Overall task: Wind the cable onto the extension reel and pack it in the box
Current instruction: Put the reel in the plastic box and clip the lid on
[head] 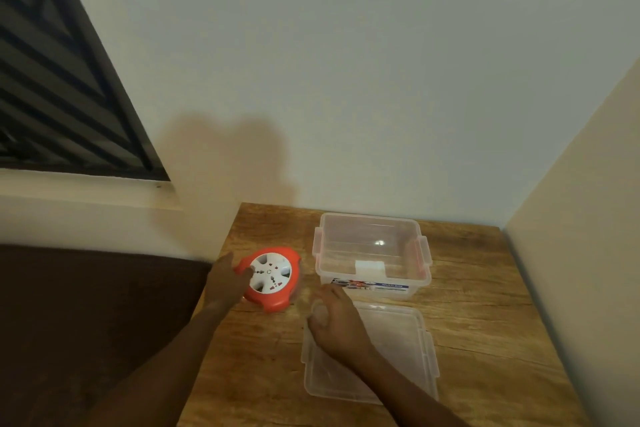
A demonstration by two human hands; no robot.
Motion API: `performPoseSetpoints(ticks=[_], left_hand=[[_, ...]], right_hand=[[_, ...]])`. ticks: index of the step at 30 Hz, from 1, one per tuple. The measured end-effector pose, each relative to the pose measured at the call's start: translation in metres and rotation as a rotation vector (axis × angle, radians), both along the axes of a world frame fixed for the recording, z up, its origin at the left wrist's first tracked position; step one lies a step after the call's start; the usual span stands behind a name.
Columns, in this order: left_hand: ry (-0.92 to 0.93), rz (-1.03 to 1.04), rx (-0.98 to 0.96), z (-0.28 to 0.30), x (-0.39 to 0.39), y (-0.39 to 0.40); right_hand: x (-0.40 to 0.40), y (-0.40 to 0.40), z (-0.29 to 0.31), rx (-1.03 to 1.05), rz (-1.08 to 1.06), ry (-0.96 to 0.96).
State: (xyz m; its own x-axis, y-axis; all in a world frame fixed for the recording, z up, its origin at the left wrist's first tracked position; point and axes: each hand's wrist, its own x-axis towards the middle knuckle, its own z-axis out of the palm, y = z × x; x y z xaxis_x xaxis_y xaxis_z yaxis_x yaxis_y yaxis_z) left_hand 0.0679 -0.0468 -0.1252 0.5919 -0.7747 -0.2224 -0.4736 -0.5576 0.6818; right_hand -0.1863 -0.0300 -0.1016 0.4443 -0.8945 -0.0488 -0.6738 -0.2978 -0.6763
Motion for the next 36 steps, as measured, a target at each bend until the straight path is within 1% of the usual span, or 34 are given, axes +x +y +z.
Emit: performPoseSetpoints(ticks=[2,3,4,6,8,10,12,13,15,17,19,21,23,26,29,33,36], left_hand=[[-0.005,-0.049,0.033,-0.004,0.001,0.002],[-0.025,-0.074,0.052,-0.004,0.002,0.003],[-0.066,-0.1,0.072,-0.004,0.004,0.004],[-0.186,-0.146,0.131,-0.001,0.008,0.004],[-0.24,-0.193,0.177,0.003,0.014,0.003],[-0.203,-0.253,0.176,0.006,0.02,0.002],[-0.142,-0.288,0.183,0.003,0.027,0.002],[-0.091,-0.291,0.2,0.002,0.031,0.001],[0.088,-0.258,0.212,-0.001,0.037,0.001],[0.279,-0.192,0.194,-0.004,0.045,0.002],[0.449,-0.099,0.145,-0.002,0.054,0.004],[0.587,-0.035,0.067,0.007,0.059,0.005],[0.675,-0.003,-0.016,0.016,0.061,0.003],[0.694,0.005,-0.141,0.034,0.058,-0.005],[0.713,-0.024,-0.265,0.057,0.045,-0.014],[0.76,-0.089,-0.399,0.088,0.007,-0.033],[0.751,-0.152,-0.457,0.108,-0.033,-0.053]], right_hand=[[0.022,-0.008,0.006,-0.007,0.071,-0.097],[0.032,-0.012,0.009,0.028,0.086,-0.159],[0.04,-0.016,0.012,0.104,0.068,-0.224],[0.055,-0.023,0.011,0.316,-0.049,-0.355],[0.067,-0.027,0.004,0.524,-0.214,-0.463],[0.077,-0.032,-0.002,0.626,-0.352,-0.514],[0.087,-0.038,-0.007,0.654,-0.425,-0.527],[0.091,-0.041,-0.008,0.66,-0.452,-0.513],[0.096,-0.044,-0.01,0.639,-0.474,-0.422],[0.1,-0.045,-0.013,0.591,-0.46,-0.324],[0.103,-0.044,-0.016,0.549,-0.442,-0.269],[0.106,-0.041,-0.015,0.544,-0.44,-0.282],[0.107,-0.038,-0.01,0.536,-0.428,-0.332],[0.101,-0.04,0.006,0.516,-0.402,-0.459],[0.083,-0.048,0.035,0.487,-0.414,-0.565],[0.037,-0.065,0.078,0.34,-0.444,-0.675],[-0.009,-0.081,0.099,0.247,-0.458,-0.692]])
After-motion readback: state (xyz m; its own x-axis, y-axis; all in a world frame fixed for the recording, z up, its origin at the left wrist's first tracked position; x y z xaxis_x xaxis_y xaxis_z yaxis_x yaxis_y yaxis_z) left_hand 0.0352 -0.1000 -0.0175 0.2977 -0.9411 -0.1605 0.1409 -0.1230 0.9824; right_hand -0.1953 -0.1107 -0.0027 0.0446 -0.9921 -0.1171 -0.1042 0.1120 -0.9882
